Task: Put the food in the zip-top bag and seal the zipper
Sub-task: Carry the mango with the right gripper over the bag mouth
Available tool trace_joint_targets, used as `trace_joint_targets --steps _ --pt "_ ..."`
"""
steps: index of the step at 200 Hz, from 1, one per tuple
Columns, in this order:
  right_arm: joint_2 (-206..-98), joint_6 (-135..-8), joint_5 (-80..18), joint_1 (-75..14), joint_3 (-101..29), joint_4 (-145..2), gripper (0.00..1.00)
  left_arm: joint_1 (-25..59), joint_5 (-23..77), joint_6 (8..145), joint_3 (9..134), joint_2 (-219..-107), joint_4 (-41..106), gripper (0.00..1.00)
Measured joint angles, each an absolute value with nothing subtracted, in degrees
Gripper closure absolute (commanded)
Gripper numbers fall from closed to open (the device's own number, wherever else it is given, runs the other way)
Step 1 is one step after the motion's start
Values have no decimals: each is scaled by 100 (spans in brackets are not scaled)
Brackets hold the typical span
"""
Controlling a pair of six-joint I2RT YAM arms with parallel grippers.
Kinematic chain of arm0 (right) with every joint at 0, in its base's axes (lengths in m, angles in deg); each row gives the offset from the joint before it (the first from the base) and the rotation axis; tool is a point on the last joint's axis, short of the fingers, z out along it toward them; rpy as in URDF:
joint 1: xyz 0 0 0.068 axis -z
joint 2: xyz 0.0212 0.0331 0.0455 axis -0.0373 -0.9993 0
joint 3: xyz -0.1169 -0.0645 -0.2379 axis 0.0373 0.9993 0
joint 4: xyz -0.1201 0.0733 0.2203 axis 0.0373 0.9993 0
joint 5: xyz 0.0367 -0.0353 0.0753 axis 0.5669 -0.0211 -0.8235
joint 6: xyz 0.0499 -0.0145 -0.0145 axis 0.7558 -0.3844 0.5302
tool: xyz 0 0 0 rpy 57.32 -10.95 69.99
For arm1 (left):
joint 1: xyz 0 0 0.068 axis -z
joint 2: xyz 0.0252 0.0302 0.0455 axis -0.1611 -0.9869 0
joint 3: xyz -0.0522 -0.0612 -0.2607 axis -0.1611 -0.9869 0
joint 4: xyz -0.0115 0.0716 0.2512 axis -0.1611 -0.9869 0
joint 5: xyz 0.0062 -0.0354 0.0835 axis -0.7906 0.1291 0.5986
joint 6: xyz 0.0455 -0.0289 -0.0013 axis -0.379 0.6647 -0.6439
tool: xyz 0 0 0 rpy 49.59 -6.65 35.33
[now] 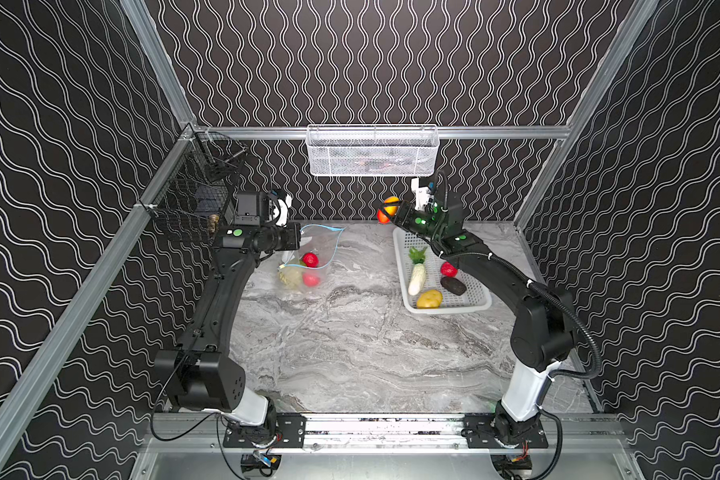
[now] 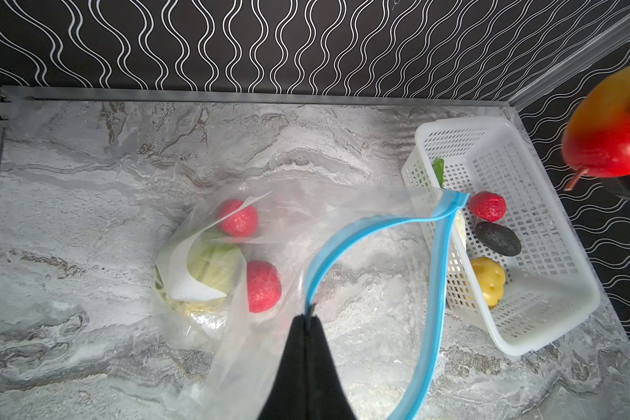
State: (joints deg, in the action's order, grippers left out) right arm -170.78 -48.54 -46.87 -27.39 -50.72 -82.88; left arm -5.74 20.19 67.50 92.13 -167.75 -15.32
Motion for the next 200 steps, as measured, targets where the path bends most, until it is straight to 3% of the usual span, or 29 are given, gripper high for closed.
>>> trace_joint_targets --steps 200 --pt "-17272 -5727 -4314 -4040 -5813 -7822 79 -854 1765 6630 9016 -16620 -1493 100"
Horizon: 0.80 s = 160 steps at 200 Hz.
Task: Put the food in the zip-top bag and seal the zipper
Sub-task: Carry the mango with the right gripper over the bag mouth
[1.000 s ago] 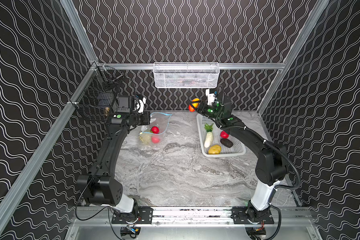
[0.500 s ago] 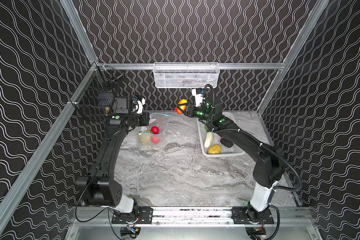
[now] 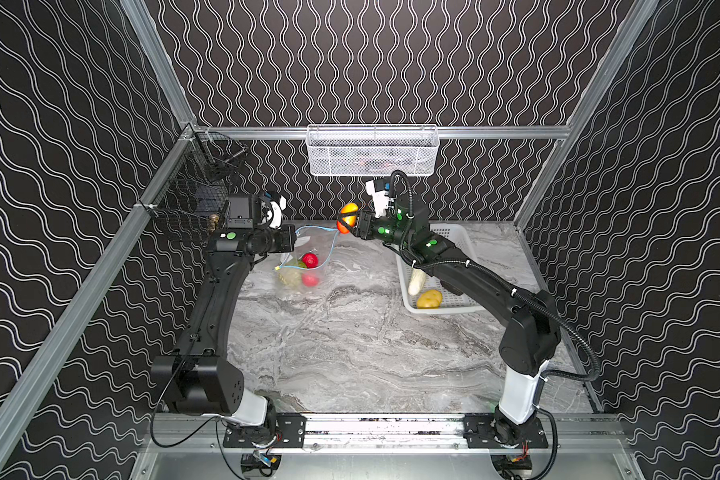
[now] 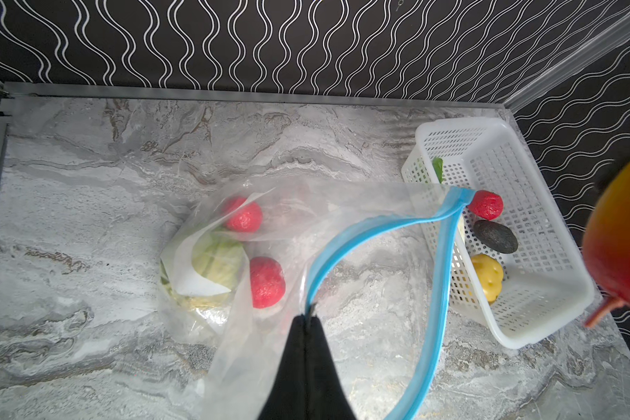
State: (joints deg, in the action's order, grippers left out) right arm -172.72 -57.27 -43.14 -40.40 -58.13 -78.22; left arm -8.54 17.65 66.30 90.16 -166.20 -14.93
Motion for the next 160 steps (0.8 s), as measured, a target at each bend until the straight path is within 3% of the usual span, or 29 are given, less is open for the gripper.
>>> trace_joint_targets --steps 160 --pt "-17661 -6365 -3295 -4866 -5968 -7486 78 -896 1628 6807 8946 -16478 -1560 100"
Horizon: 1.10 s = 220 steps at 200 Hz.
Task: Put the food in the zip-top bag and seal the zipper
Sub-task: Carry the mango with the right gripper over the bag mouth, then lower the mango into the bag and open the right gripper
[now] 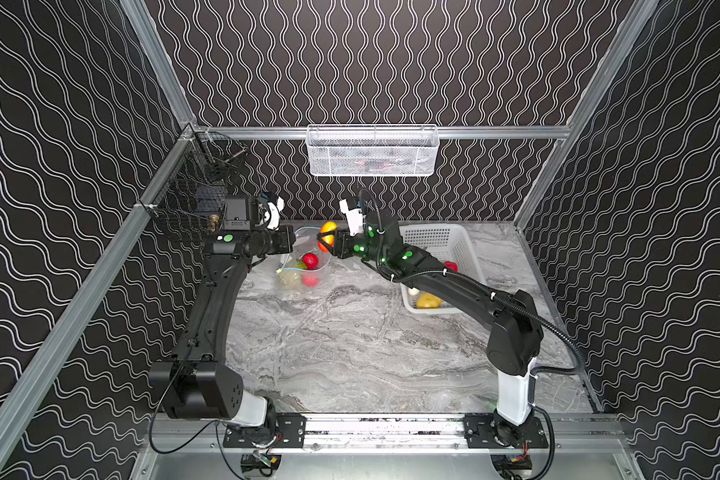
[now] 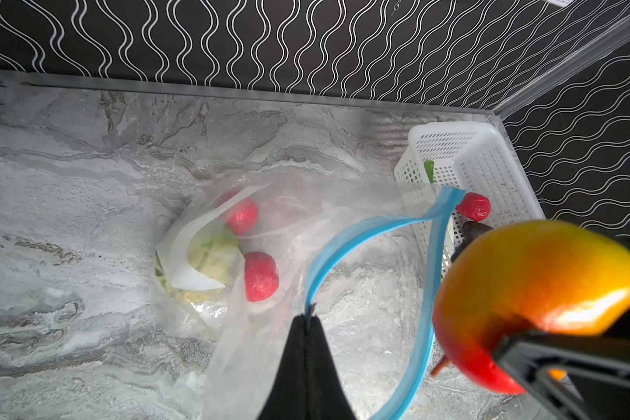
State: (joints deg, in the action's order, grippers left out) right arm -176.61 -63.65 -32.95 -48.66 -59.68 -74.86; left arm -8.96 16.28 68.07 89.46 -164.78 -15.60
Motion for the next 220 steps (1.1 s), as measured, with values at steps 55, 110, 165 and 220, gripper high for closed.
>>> trace_joint_targets --steps 55,110,165,220 --pt "-17882 -6789 -2867 -5082 -6270 -7300 73 -896 1569 6883 8942 -16432 -1556 100" --pt "-18278 -7361 -2410 -5229 -6840 -6834 50 -896 1547 6896 8800 -16340 -1536 100" --pt "-18433 -7635 -2228 -5266 -7125 -6592 28 -898 1523 6896 8878 -16338 -1530 100" --pt "-18295 -7744 -2117 -5264 -6998 -6603 16 -900 1507 6899 8933 -16434 -1528 100"
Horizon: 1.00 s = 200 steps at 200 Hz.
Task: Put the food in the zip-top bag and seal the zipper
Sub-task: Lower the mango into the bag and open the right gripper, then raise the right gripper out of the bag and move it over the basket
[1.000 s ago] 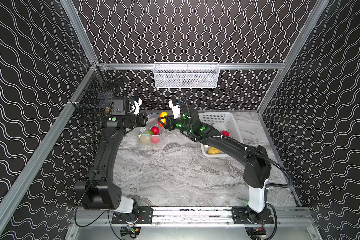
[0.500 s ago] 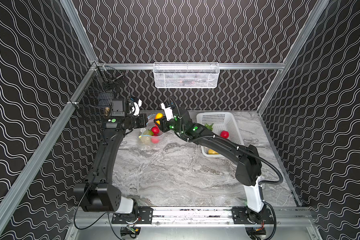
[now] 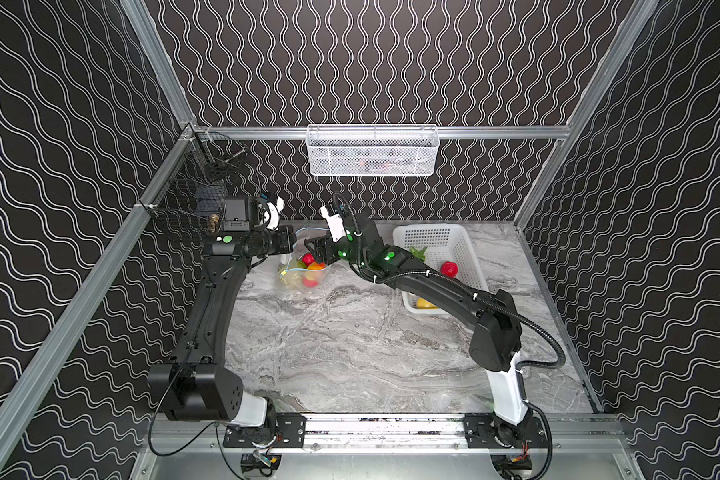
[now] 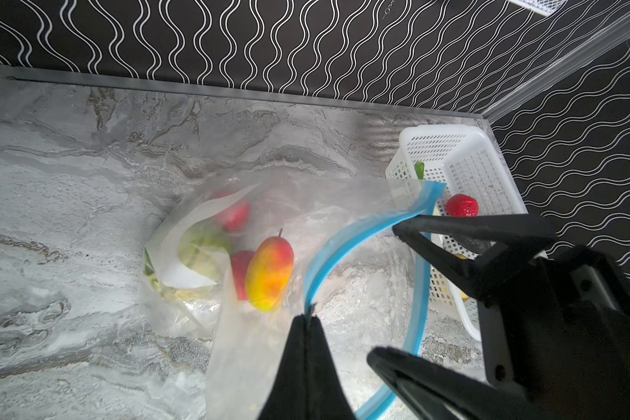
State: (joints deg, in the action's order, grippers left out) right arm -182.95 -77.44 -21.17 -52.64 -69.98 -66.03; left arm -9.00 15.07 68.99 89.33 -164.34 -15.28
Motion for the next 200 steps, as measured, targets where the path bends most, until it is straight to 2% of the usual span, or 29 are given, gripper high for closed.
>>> trace_joint_targets --steps 42,70,138,200 --pt "-18068 -7801 -2117 -5259 -6847 -6620 5 -902 1505 6899 9001 -16526 -1530 100" --pt "-17875 -7801 -2119 -5213 -6806 -6675 1 -911 1507 6901 9116 -16624 -1554 100" --pt "-17403 -7149 -2510 -4494 -6521 -6729 1 -917 1678 6894 9567 -16954 -1606 100" --pt "-17141 -6712 -2596 -3764 -6167 -6491 1 -1062 1792 6855 9272 -16889 -1595 100"
